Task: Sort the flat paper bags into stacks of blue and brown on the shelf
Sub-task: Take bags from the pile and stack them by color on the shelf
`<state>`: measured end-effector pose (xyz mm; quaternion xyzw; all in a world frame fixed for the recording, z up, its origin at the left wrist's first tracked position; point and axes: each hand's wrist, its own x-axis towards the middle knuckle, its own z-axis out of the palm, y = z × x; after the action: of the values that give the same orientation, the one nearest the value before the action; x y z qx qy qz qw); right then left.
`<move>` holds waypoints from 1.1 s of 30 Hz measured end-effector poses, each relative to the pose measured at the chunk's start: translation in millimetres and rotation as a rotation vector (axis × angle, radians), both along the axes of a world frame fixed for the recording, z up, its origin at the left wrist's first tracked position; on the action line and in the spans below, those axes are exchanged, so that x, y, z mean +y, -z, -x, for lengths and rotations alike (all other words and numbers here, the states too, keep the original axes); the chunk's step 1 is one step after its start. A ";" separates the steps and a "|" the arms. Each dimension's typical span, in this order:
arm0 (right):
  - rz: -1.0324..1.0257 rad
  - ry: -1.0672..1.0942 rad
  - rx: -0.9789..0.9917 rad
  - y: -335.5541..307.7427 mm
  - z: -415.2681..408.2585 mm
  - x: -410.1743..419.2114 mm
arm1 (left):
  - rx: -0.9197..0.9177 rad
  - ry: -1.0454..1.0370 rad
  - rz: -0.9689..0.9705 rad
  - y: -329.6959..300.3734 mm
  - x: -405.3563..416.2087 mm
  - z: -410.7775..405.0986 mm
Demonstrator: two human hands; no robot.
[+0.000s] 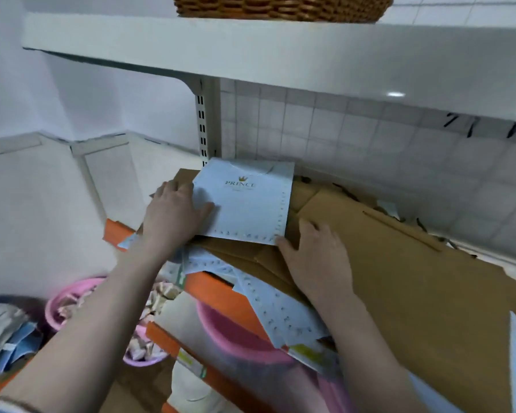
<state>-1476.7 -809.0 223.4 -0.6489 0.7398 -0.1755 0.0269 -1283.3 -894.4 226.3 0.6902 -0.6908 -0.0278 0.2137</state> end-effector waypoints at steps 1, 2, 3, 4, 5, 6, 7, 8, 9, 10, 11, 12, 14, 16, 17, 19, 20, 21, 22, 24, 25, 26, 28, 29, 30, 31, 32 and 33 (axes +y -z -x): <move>-0.005 0.020 -0.004 1.5 -3.5 -4.3 | -0.017 0.016 -0.035 2.2 -12.1 0.2; -0.002 0.041 -0.003 2.9 -6.5 -8.6 | -0.033 0.033 -0.073 4.6 -22.2 0.7; 0.003 0.062 0.002 4.0 -9.2 -12.4 | -0.043 0.052 -0.110 8.0 -31.9 0.6; 0.008 0.081 0.010 4.7 -11.8 -15.8 | -0.043 0.072 -0.143 11.3 -40.3 -0.1; 0.014 0.101 0.017 5.3 -14.0 -18.8 | -0.026 0.088 -0.168 13.2 -47.3 -0.7; 0.021 0.119 0.021 5.2 -16.2 -21.4 | 0.004 0.098 -0.186 15.0 -53.3 -1.6; 0.029 0.134 0.022 5.5 -18.5 -23.9 | 0.036 0.101 -0.196 16.5 -58.8 -2.7; 0.036 0.145 0.024 5.8 -21.2 -26.5 | 0.058 0.105 -0.197 17.3 -63.6 -3.8; 0.041 0.157 0.026 6.3 -24.4 -29.1 | 0.074 0.107 -0.191 17.9 -67.3 -4.9; 0.045 0.170 0.029 7.1 -28.2 -31.6 | 0.093 0.106 -0.180 18.7 -70.9 -6.1; 0.049 0.183 0.032 8.1 -32.8 -34.3 | 0.120 0.103 -0.165 19.5 -73.4 -7.3; 0.055 0.195 0.033 8.9 -37.7 -36.5 | 0.157 0.101 -0.150 20.1 -75.5 -8.9; 0.065 0.219 0.029 11.0 -47.3 -40.3 | 0.260 0.102 -0.130 22.5 -77.8 -12.3; 0.060 0.247 0.036 13.1 -54.9 -43.5 | 0.359 0.110 -0.102 25.6 -78.5 -16.9; 0.059 0.261 0.031 13.8 -57.5 -44.7 | 0.394 0.116 -0.082 26.6 -78.1 -19.4; 0.068 0.291 -0.004 12.6 -61.4 -46.9 | 0.464 0.127 -0.039 26.0 -75.7 -24.1; 0.074 0.304 -0.032 11.1 -62.9 -47.5 | 0.500 0.134 -0.016 24.7 -74.3 -26.3; 0.077 0.316 -0.066 9.2 -64.2 -48.6 | 0.529 0.145 0.003 23.6 -73.3 -29.2; 0.076 0.328 -0.107 6.9 -65.6 -49.6 | 0.552 0.158 0.023 21.3 -72.6 -32.4; 0.071 0.355 -0.218 2.0 -68.1 -52.1 | 0.620 0.176 0.038 17.2 -72.0 -40.3; 0.073 0.367 -0.281 -0.3 -69.5 -53.3 | 0.656 0.183 0.036 14.9 -71.6 -45.1; 0.078 0.375 -0.335 -2.4 -71.2 -54.0 | 0.684 0.191 0.039 11.7 -70.3 -49.6; 0.089 0.381 -0.413 -6.7 -77.1 -52.1 | 0.730 0.202 0.057 3.8 -66.0 -58.7; 0.094 0.381 -0.446 -8.4 -81.0 -49.6 | 0.746 0.207 0.073 -0.3 -63.2 -62.7; 0.105 0.382 -0.476 -9.6 -85.2 -45.8 | 0.759 0.211 0.087 -3.8 -60.2 -66.1; 0.126 0.386 -0.503 -10.1 -89.5 -41.6 | 0.772 0.215 0.092 -6.6 -56.6 -68.8; 0.157 0.395 -0.524 -10.3 -93.8 -36.5 | 0.781 0.220 0.088 -8.2 -53.5 -71.2; 0.189 0.409 -0.532 -10.2 -97.9 -30.9 | 0.783 0.226 0.076 -9.0 -50.5 -73.0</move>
<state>-1378.9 -839.9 233.6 -0.4183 0.8023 -0.4078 0.1228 -1210.3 -944.9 235.3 0.5388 -0.6293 -0.2860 0.4815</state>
